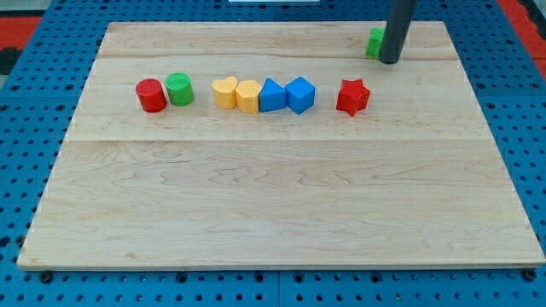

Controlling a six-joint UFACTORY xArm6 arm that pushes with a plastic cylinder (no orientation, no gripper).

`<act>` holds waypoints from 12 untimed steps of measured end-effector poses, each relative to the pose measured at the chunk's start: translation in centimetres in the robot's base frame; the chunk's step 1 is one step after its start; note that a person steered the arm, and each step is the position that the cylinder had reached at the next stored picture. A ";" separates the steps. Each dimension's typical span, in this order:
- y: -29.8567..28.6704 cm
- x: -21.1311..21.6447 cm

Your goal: Push red star up and right

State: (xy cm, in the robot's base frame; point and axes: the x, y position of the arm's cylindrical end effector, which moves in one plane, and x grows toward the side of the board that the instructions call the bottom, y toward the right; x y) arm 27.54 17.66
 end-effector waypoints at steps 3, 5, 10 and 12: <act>4.2 11.7; -4.3 8.5; -10.7 11.8; -12.1 4.2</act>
State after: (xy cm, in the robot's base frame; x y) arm 31.74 5.55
